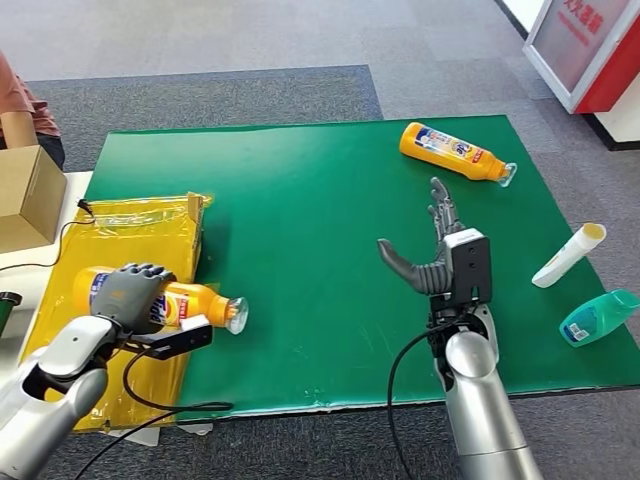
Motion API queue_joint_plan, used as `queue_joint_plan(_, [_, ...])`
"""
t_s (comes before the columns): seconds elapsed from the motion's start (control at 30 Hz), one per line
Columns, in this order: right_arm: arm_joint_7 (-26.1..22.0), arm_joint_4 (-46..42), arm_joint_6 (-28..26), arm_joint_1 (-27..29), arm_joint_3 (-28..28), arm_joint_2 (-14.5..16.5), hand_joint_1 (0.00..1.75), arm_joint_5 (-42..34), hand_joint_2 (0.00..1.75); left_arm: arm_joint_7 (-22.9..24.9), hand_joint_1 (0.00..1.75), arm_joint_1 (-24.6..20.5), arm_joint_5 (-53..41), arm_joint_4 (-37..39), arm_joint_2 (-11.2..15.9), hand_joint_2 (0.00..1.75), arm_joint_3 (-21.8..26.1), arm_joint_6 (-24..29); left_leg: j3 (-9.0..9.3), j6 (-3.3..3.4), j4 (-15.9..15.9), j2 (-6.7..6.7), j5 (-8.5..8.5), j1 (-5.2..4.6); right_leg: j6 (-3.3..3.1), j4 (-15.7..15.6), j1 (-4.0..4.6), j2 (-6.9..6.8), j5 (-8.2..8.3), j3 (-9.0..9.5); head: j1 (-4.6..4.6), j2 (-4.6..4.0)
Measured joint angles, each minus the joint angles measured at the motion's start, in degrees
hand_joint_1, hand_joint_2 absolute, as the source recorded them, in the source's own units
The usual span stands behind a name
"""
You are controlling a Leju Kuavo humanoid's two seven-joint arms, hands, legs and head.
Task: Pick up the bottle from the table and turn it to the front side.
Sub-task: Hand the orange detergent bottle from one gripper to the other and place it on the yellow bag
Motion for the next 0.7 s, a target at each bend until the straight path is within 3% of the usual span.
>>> queue_joint_plan(0.57, [0.36, 1.59, 0.17, -2.10, 0.93, 0.33, 0.00, 0.05, 1.75, 0.26, 1.75, 1.98, 0.94, 6.94, -2.21, 1.75, 2.21, 0.63, -0.04, -0.01, 0.00, -0.01, 0.01, 0.00, 0.00, 0.01, 0.00, -0.01, 0.00, -0.03, 0.00, 0.00])
queue_joint_plan(0.6, [0.36, 1.64, 0.17, -2.12, 0.97, 0.37, 0.00, 0.05, 1.75, 0.26, 1.57, 1.98, 0.94, 7.11, -2.29, 1.75, 2.33, 0.72, -0.04, -0.01, 0.00, -0.01, 0.01, 0.00, 0.00, 0.02, 0.00, -0.01, 0.00, -0.03, 0.01, 0.00])
queue_joint_plan(0.7, [0.40, 1.74, 0.16, -2.12, 1.00, 0.45, 0.00, 0.05, 1.75, 0.26, 0.26, 1.99, 0.74, 7.48, -2.62, 1.75, 2.66, 1.32, -0.03, -0.01, 0.00, -0.01, 0.01, 0.00, 0.00, 0.02, 0.00, -0.01, 0.00, -0.03, 0.01, 0.00])
